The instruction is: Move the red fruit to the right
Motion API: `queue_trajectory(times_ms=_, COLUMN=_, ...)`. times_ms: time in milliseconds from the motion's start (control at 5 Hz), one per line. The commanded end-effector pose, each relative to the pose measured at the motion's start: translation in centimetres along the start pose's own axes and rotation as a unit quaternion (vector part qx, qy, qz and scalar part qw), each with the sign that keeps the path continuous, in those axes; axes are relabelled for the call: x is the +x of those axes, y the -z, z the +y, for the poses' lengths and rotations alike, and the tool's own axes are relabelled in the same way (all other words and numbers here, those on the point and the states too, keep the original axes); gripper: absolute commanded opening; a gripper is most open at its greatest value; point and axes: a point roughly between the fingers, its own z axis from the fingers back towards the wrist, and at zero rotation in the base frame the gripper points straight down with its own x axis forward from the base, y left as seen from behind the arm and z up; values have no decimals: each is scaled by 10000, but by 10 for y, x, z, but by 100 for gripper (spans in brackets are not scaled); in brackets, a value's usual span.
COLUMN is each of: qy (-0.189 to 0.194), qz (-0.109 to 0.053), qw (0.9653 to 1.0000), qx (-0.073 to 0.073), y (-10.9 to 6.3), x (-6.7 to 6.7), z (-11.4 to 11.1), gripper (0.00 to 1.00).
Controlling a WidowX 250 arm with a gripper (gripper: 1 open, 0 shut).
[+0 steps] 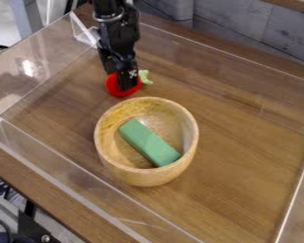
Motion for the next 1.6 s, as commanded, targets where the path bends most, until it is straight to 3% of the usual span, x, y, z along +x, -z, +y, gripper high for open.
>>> queue_trajectory(times_ms=0, qy=22, qz=-126, qw=9999, qx=97, y=0, x=-1, z=5, gripper=0)
queue_trajectory(times_ms=800, qy=-274, qz=-442, qw=9985, qx=-147, y=-47, x=13, z=-4, gripper=0)
queue_trajectory(times_ms=1200, qy=-423, qz=-408, qw=9980, qx=-250, y=-27, x=12, z=-11, gripper=0)
queue_trajectory(times_ms=1400, qy=9, qz=-324, qw=9988, qx=-372, y=-29, x=7, z=-24, gripper=0)
